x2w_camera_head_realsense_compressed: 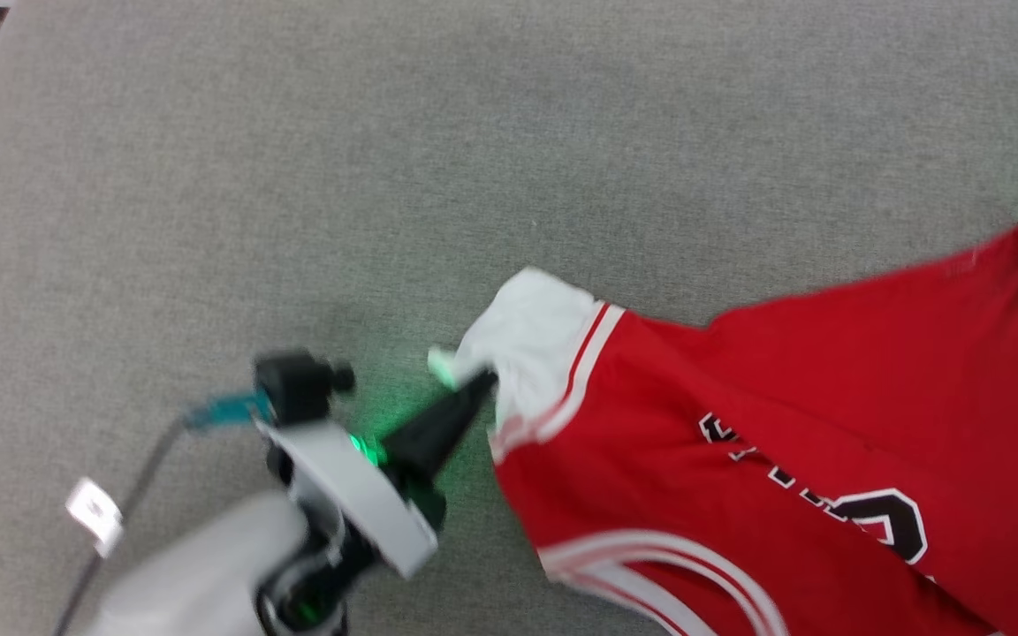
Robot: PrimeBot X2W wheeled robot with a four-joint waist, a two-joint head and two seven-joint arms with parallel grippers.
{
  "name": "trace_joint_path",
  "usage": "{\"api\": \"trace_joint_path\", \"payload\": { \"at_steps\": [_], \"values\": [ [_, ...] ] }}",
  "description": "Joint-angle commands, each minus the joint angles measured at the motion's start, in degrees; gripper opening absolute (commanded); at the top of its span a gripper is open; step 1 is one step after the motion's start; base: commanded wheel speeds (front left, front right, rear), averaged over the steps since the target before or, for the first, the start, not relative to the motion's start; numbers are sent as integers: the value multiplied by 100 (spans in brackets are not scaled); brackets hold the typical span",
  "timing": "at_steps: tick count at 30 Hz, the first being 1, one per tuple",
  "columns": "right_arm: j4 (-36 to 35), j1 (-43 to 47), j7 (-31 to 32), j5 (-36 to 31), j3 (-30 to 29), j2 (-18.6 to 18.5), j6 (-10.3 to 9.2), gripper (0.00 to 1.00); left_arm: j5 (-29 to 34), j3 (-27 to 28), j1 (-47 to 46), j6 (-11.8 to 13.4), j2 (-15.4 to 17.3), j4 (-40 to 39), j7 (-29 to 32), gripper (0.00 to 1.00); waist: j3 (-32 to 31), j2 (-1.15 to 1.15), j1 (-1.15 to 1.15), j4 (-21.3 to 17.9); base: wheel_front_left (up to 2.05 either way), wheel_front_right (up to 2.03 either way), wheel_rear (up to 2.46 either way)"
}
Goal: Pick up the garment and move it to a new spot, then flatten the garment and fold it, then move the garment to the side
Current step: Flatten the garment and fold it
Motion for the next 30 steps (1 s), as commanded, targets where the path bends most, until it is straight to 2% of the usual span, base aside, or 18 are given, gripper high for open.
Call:
{"api": "trace_joint_path", "payload": {
  "at_steps": [1,6,11,16,20,23,27,30],
  "values": [
    [71,-180,-126,27,-55,28,-9,0,-149,75,-194,-16,48,-64,-21,0,-9,0,0,-20,0,0,0],
    [469,-858,-632,-150,-284,226,-9,0,-612,311,-1068,-15,254,-41,192,0,96,0,0,-105,0,0,0],
    [936,-1939,-1040,-594,-507,561,-9,0,-819,677,-2338,-14,247,626,554,0,389,0,0,-266,0,0,0],
    [1589,-3271,-1840,-1226,-1079,1012,-10,0,-908,1204,-3837,27,-34,1897,673,0,609,0,0,-453,0,0,0],
    [2176,-4305,-2662,-1887,-1581,1335,-12,0,-672,1520,-5096,242,-247,2891,428,0,725,0,0,-602,0,0,0],
    [2569,-4936,-3311,-2265,-2003,1590,-16,0,-518,1743,-5920,238,-393,3419,188,0,749,0,0,-684,0,0,0],
    [3014,-5436,-3899,-2647,-2328,1821,-17,0,-425,2047,-6564,115,-573,3854,5,0,721,0,0,-741,0,0,0],
    [3336,-5475,-4058,-2775,-2312,1937,-16,0,-378,2040,-6440,31,-701,4039,-10,0,658,0,0,-746,0,0,0]
  ]
}}
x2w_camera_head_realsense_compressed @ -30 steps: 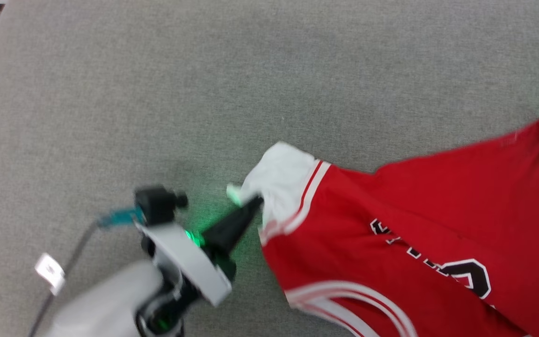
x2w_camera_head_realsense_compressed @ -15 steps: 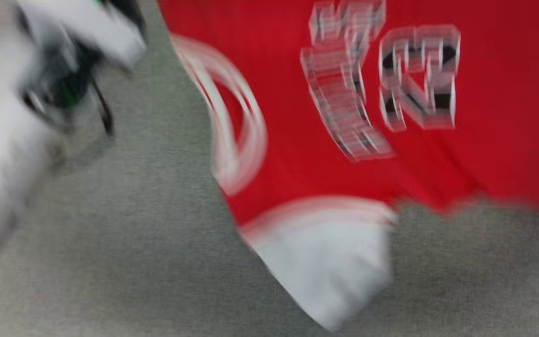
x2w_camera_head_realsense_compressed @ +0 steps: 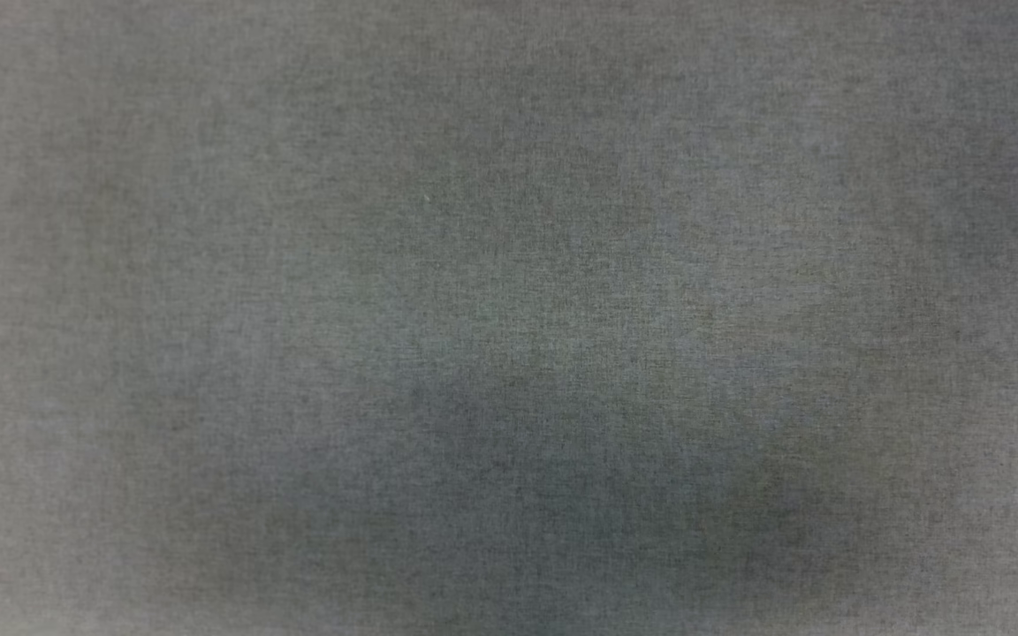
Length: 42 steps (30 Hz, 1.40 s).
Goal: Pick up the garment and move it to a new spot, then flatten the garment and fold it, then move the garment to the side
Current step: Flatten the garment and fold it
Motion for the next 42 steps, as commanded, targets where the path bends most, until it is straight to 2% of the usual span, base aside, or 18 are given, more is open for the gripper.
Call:
{"api": "trace_joint_path", "payload": {
  "at_steps": [1,5,9,14,15,18,23,30,34,37,38,42],
  "values": [
    [128,133,-64,-6,23,-32,-25,0,40,-32,265,-18,57,114,-41,0,-49,0,0,9,0,0,0],
    [408,601,-130,152,334,-49,-22,0,-177,-269,1138,-32,-17,-283,77,0,-138,0,0,37,0,0,0],
    [253,1425,-23,643,868,-91,-19,0,-358,-661,2443,-37,262,-1240,143,0,-240,0,0,43,0,0,0],
    [-514,2851,280,1592,1500,-498,-19,0,-599,-1139,4096,-38,801,-2606,84,0,-418,0,0,68,0,0,0],
    [-943,3501,436,1992,1649,-732,-19,0,-598,-1375,4668,-38,1041,-3157,59,0,-509,0,0,79,0,0,0],
    [-1615,4468,649,2527,1678,-1098,-19,0,-594,-1611,5356,-39,1391,-3802,16,0,-668,0,0,99,0,0,0],
    [-2765,5967,1015,3136,1438,-1507,-19,0,-523,-1780,6229,-39,1938,-4624,-38,0,-916,0,0,74,0,0,0],
    [-4512,8087,1728,3432,658,-1686,-19,0,-407,-1714,7224,-39,2540,-5528,-53,0,-1180,0,0,74,0,0,0],
    [-5493,9284,2318,3431,-112,-1460,-18,0,-259,-1511,7818,-39,2800,-5940,-55,0,-1218,0,0,63,0,0,0],
    [-6194,10007,2761,3319,-597,-1130,-18,0,-171,-1348,8261,-1,2972,-6313,-55,0,-1205,0,0,46,0,0,0],
    [-6194,10007,2761,3319,-597,-1130,-18,0,-171,-1348,8261,-1,2972,-6313,-55,0,-1205,0,0,46,0,0,0],
    [-7077,10628,3276,3239,-1136,-651,-18,0,-17,-1134,8702,155,3165,-6794,-48,0,-1178,0,0,50,0,0,0]
  ]
}}
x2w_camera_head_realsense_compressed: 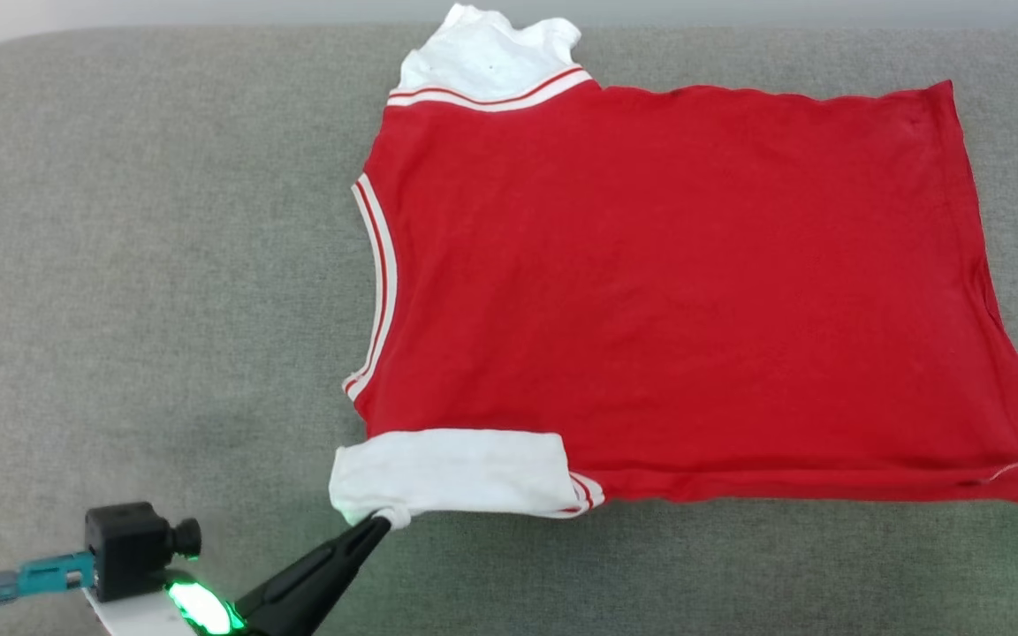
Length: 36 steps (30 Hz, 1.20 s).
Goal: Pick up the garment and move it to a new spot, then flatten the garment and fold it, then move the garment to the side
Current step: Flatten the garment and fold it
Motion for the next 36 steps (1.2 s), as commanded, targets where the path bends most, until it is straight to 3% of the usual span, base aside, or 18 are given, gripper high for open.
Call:
{"api": "trace_joint_path", "payload": {
  "at_steps": [1,5,12,17,24,36],
  "values": [
    [-133,22,44,-48,-106,78,-9,0,69,55,53,37,24,-61,-4,0,8,0,0,3,0,0,0],
    [-448,-301,303,-219,-279,373,-9,0,201,221,-127,33,-22,-134,-2,0,12,0,0,2,0,0,0],
    [173,-1730,601,-504,-123,432,-9,0,-10,464,-1281,-153,-500,294,466,0,105,0,0,52,0,0,0],
    [904,-2610,595,-709,56,415,-9,0,-245,449,-2342,-205,-1071,1195,986,0,317,0,0,107,0,0,0],
    [1821,-3292,355,-938,422,326,-9,0,-209,194,-3289,-200,-1684,2466,1154,0,661,0,0,59,0,0,0],
    [2947,-3813,-494,-965,1340,99,-9,0,-47,-622,-3678,-201,-1934,3783,1028,0,862,0,0,-71,0,0,0]
  ]
}}
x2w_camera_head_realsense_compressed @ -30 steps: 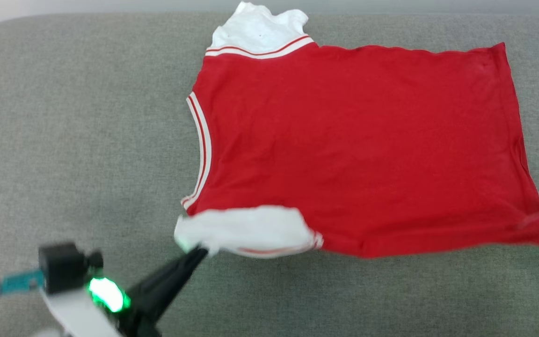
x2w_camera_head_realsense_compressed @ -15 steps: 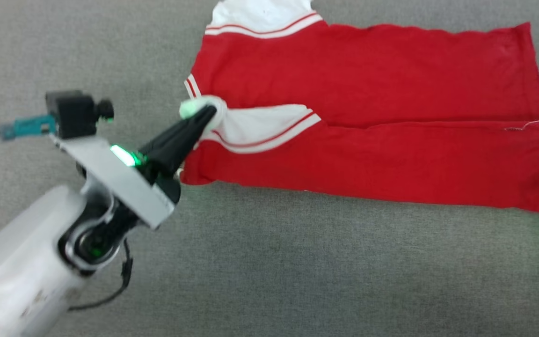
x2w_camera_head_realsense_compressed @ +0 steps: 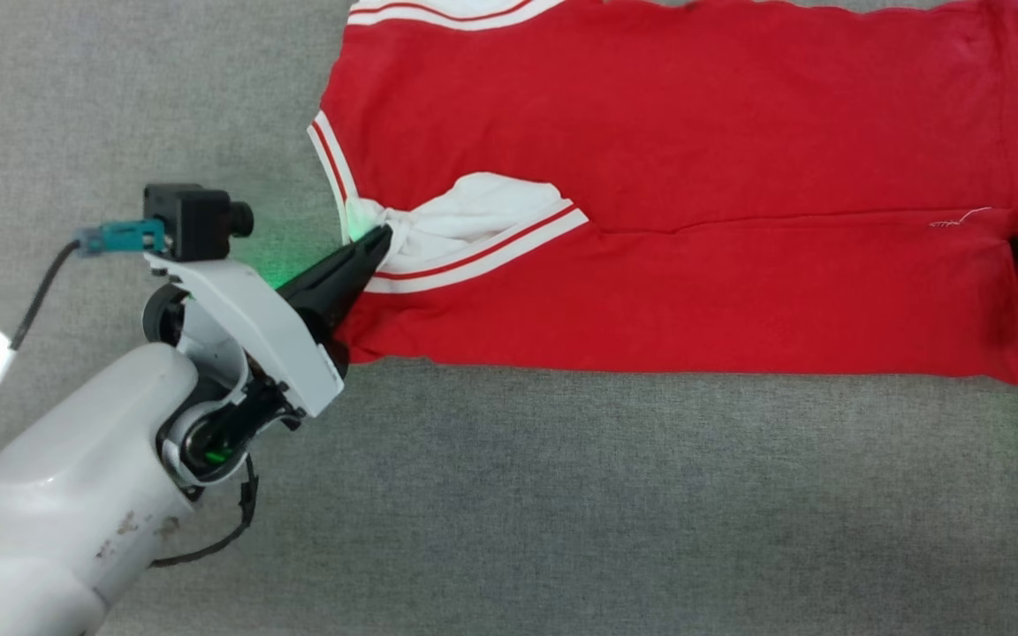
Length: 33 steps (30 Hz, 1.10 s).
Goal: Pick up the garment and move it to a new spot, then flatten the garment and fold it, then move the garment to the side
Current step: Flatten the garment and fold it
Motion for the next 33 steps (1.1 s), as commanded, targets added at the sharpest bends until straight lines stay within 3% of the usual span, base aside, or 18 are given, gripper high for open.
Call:
{"api": "trace_joint_path", "payload": {
  "at_steps": [1,2,4,5,6,7,8,12,17,26,29,33],
  "values": [
    [111,-48,-69,-8,123,-11,-9,0,9,-94,-61,-22,-31,107,-9,0,-14,0,0,-4,0,0,0],
    [173,-78,-140,8,190,-32,-9,0,71,-184,-82,-22,-20,217,-7,2,-29,0,0,-4,0,0,0],
    [269,-100,-305,15,319,-81,-9,4,237,-395,-136,-4,-16,421,16,33,-88,0,0,1,0,0,0],
    [308,-104,-396,16,373,-109,-9,27,271,-487,-164,-4,-25,502,12,47,-130,0,0,6,0,0,0],
    [329,-103,-474,20,424,-149,-9,49,307,-557,-199,-3,-5,562,10,91,-174,0,0,11,0,0,0],
    [344,-87,-565,23,467,-192,-9,90,363,-619,-257,-3,43,611,3,100,-230,0,0,16,0,0,0],
    [358,-50,-636,37,495,-240,-9,100,408,-665,-326,-3,98,667,-1,100,-290,0,0,28,0,0,0],
    [309,91,-845,143,524,-374,-9,100,478,-870,-583,-6,282,696,343,100,-547,0,0,64,0,0,0],
    [212,268,-954,243,460,-405,-9,100,322,-1084,-914,44,543,537,1395,100,-757,0,0,58,0,0,0],
    [57,308,-930,252,629,-344,-9,100,-602,-1287,-1188,896,740,-260,3634,100,-723,0,0,-141,0,0,0],
    [-12,277,-914,261,664,-339,-9,100,-601,-1362,-1204,1128,847,-346,3958,100,-631,0,0,-248,0,0,0],
    [-78,245,-907,243,687,-359,-9,100,-837,-1338,-1040,1177,803,-245,4103,100,-500,0,0,-373,0,0,0]
  ]
}}
